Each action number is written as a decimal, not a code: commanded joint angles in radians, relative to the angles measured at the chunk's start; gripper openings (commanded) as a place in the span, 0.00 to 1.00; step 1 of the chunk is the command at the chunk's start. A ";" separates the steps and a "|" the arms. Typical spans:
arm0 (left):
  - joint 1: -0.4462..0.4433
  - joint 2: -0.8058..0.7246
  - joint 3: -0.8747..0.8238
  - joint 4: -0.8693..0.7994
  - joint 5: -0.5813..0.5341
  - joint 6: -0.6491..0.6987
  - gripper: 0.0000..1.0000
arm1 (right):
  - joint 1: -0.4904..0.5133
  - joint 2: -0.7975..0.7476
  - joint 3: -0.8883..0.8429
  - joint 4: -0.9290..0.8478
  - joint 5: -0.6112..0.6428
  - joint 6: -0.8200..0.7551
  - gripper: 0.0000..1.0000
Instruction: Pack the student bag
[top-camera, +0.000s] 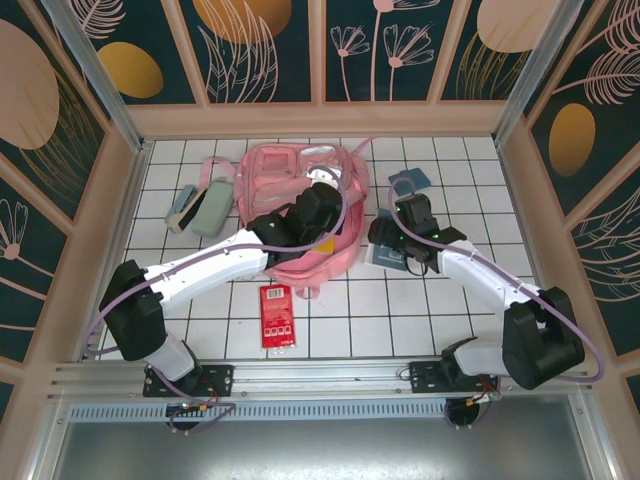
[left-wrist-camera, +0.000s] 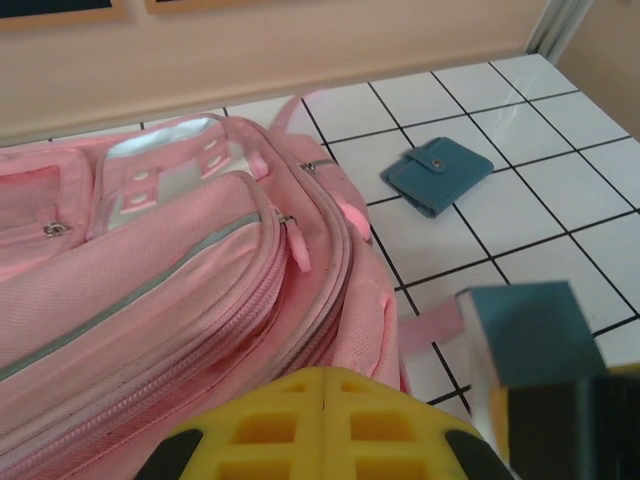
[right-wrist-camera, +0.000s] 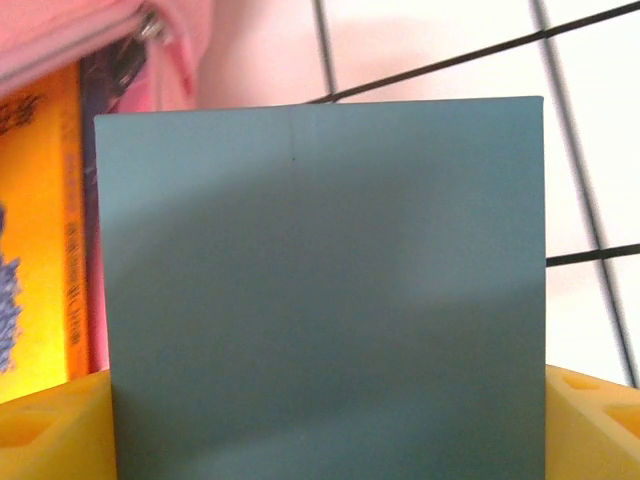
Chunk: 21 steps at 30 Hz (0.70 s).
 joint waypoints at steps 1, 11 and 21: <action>-0.004 -0.039 0.071 0.034 -0.038 -0.017 0.00 | 0.058 -0.021 -0.006 0.077 -0.028 0.059 0.86; 0.004 -0.019 0.140 0.005 -0.060 -0.026 0.00 | 0.246 -0.033 0.041 0.138 -0.025 0.107 0.85; 0.012 -0.050 0.003 -0.032 -0.045 -0.029 0.08 | 0.197 -0.103 -0.047 0.143 0.011 0.118 0.86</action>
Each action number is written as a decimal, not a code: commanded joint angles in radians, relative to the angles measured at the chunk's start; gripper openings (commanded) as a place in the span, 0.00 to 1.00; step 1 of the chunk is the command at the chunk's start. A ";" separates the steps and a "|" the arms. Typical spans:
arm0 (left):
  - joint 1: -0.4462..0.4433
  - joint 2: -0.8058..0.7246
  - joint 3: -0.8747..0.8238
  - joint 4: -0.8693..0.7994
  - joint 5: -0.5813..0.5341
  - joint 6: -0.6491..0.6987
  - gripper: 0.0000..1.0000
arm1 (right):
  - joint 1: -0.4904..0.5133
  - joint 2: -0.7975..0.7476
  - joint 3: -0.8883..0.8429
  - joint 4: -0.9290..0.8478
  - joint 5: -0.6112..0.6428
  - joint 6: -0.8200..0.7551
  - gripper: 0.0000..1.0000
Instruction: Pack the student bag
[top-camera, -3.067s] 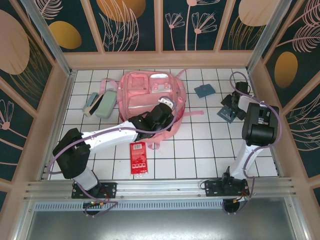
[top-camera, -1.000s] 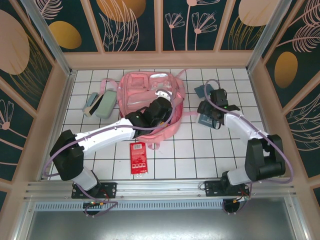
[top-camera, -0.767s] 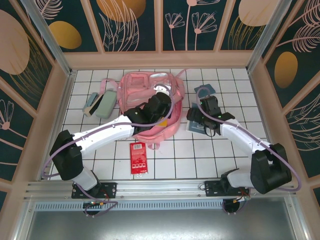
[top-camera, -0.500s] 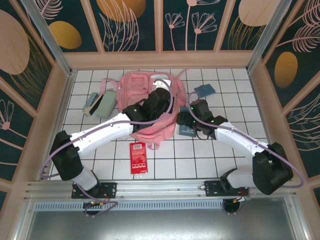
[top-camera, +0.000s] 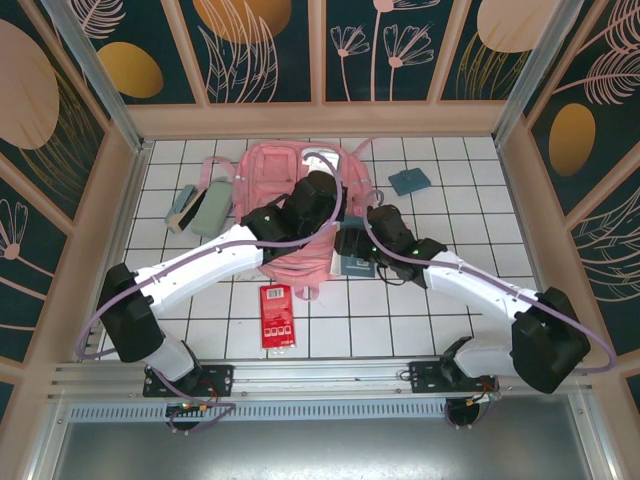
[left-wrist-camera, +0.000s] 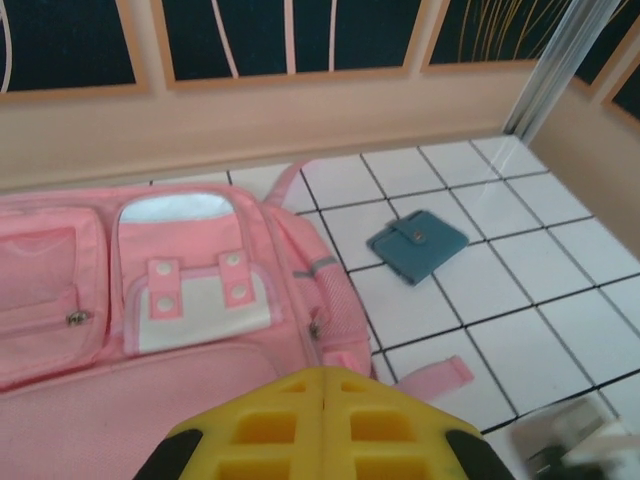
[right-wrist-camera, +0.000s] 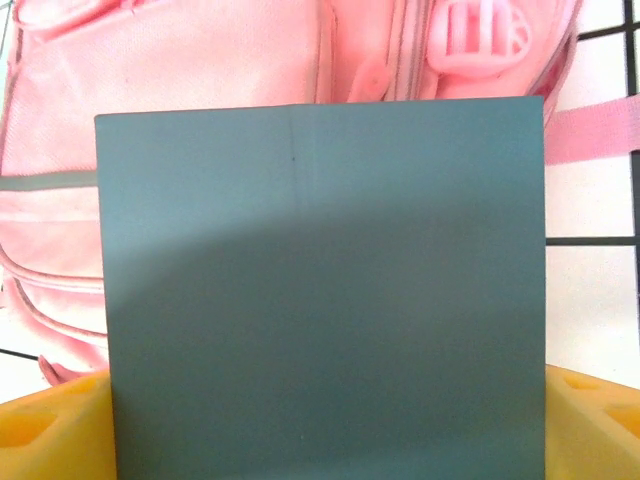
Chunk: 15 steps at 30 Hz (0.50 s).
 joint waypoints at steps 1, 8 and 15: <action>0.013 -0.039 -0.079 -0.027 -0.005 -0.017 0.10 | -0.044 -0.076 -0.053 0.046 0.016 0.020 0.86; 0.016 -0.047 -0.213 -0.017 0.128 0.007 0.18 | -0.168 -0.194 -0.154 0.016 -0.016 -0.005 0.86; 0.013 0.064 -0.230 -0.020 0.290 0.089 0.25 | -0.253 -0.252 -0.208 0.011 -0.066 -0.021 0.86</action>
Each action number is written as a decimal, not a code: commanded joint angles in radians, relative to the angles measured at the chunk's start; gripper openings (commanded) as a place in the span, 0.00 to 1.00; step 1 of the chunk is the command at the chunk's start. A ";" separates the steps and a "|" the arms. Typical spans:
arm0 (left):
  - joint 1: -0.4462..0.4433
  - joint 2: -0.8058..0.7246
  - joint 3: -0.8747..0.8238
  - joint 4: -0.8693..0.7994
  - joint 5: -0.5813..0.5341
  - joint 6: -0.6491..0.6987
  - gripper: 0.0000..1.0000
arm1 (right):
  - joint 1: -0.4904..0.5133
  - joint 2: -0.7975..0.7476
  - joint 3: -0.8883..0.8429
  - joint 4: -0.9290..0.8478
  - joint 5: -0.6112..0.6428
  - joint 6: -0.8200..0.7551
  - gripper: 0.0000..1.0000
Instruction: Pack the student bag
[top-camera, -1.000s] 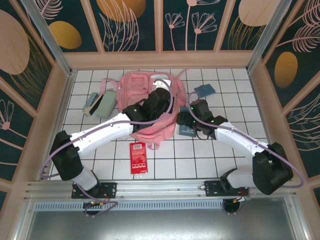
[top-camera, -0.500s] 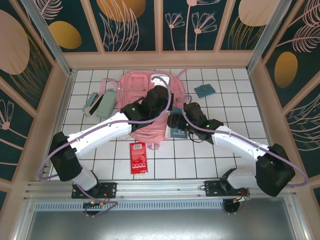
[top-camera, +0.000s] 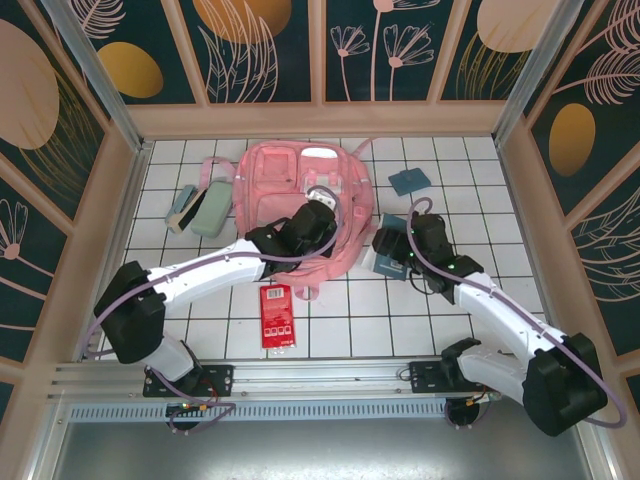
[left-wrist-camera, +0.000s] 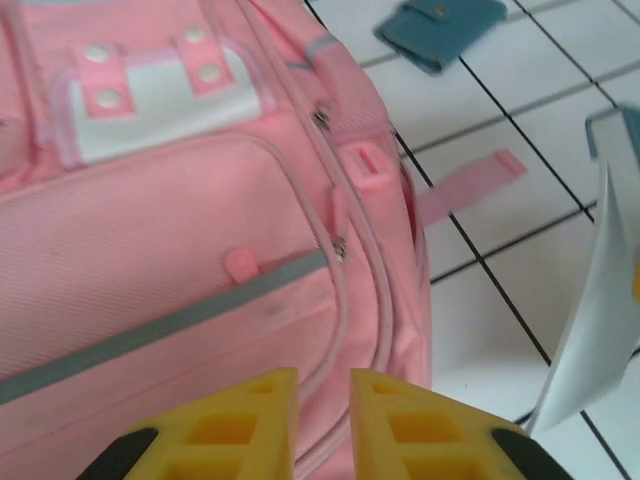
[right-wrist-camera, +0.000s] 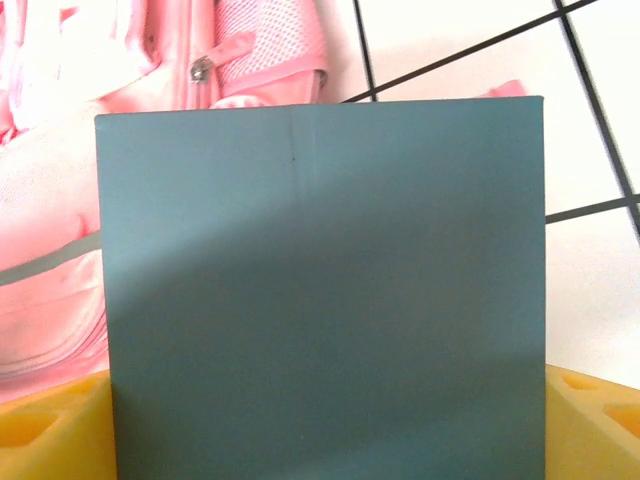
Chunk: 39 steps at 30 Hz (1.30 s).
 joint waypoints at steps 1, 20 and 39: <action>-0.003 0.078 0.009 -0.003 0.105 0.059 0.26 | -0.016 -0.032 -0.019 0.010 -0.041 -0.018 0.86; -0.059 0.332 0.104 -0.030 -0.062 0.187 0.58 | -0.033 -0.038 -0.044 0.044 -0.089 0.009 0.86; -0.090 0.239 0.147 -0.058 -0.351 0.168 0.00 | -0.035 -0.032 -0.039 0.061 -0.130 0.020 0.85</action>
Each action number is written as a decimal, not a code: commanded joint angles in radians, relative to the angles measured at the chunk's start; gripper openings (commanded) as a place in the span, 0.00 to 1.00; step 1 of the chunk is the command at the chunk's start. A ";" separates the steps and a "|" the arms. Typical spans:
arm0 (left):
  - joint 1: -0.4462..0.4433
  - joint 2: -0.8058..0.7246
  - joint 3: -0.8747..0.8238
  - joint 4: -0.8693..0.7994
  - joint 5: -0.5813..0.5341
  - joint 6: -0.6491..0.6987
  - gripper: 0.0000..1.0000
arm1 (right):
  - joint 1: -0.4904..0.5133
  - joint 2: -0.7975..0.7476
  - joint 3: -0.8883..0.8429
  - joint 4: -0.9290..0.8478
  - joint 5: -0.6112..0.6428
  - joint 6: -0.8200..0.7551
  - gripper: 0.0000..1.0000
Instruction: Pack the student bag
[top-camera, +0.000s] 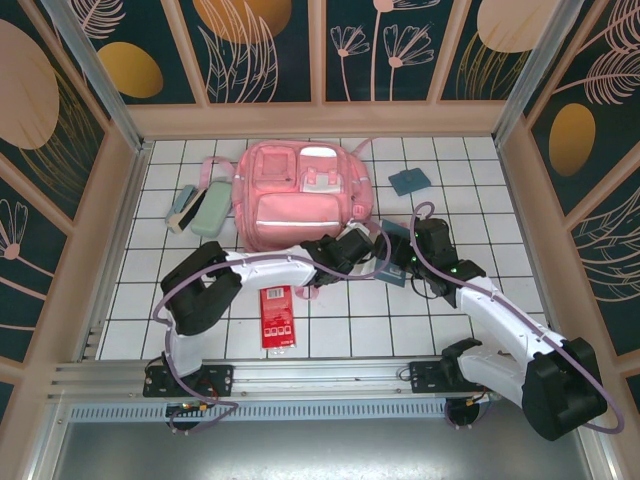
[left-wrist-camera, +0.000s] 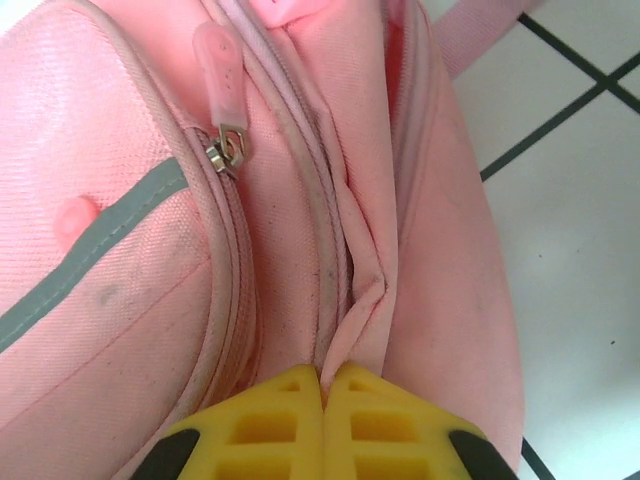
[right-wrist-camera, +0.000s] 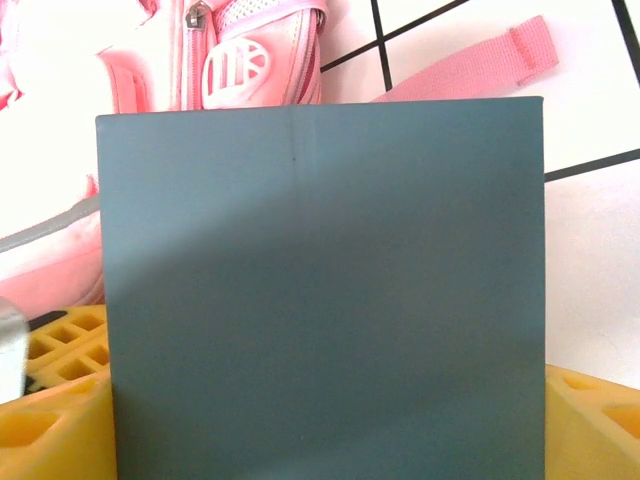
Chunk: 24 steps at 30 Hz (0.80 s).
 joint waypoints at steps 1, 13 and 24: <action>0.017 -0.117 0.033 -0.023 -0.103 -0.026 0.00 | -0.008 -0.017 0.004 0.051 -0.031 0.016 0.85; 0.018 -0.257 0.113 -0.005 -0.181 -0.018 0.00 | 0.060 0.013 0.057 0.074 -0.062 0.019 0.84; 0.023 -0.239 0.258 0.022 -0.202 -0.012 0.00 | 0.199 0.222 0.194 0.209 -0.132 0.054 0.84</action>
